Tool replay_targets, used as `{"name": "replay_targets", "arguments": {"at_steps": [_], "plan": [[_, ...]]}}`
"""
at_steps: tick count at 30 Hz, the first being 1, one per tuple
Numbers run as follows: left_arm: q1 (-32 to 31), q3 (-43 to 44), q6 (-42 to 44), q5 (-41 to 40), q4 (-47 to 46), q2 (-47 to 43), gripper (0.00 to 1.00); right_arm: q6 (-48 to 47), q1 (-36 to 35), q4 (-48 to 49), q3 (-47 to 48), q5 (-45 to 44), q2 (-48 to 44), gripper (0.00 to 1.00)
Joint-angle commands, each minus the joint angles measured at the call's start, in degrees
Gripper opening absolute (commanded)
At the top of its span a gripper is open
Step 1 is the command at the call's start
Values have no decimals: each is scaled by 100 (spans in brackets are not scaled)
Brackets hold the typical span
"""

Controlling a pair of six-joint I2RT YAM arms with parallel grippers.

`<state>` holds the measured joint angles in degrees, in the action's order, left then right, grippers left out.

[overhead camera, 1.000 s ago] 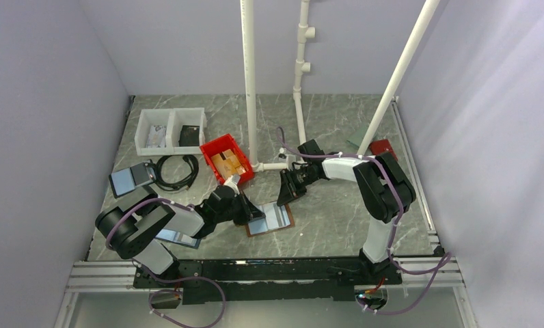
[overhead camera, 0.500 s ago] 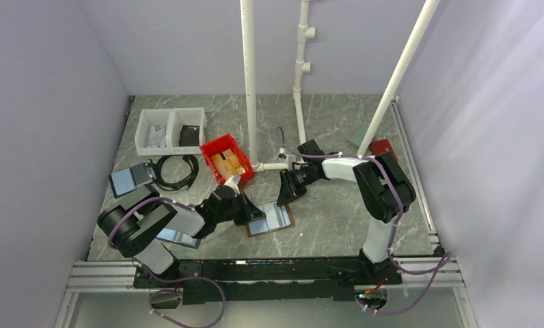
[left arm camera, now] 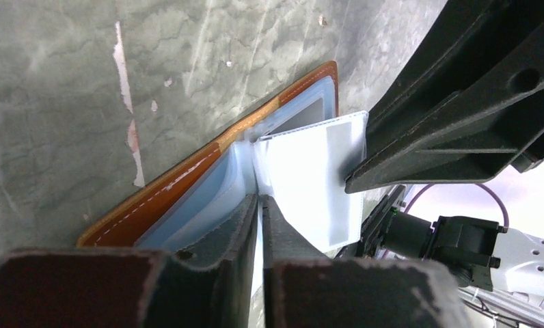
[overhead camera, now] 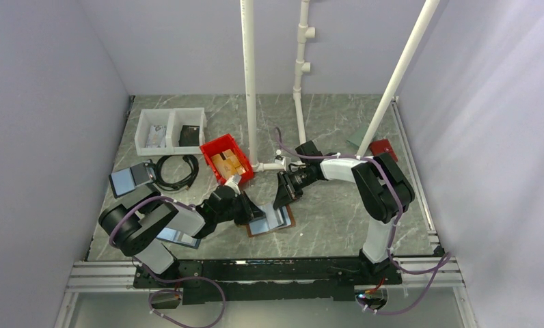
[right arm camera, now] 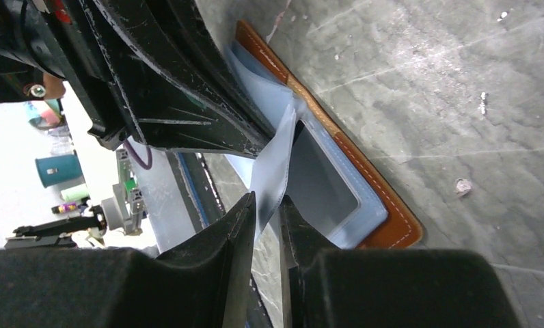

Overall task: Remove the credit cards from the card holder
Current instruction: Remove the credit card from the card holder.

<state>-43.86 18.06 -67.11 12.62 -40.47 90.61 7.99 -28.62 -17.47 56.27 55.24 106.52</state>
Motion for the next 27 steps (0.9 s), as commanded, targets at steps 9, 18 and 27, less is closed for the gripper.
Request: {"name": "replay_targets", "arguments": {"at_steps": [9, 18, 27], "plan": [[-11, -136, 339, 274, -54, -151, 53, 131, -12, 209, 21, 604, -114, 21], [-18, -60, 748, 679, 97, -511, 68, 177, -21, 260, 2, 721, -95, 23], [-26, -43, 667, 1146, -873, -223, 75, 220, -120, 302, 7, 917, -70, 23]]}}
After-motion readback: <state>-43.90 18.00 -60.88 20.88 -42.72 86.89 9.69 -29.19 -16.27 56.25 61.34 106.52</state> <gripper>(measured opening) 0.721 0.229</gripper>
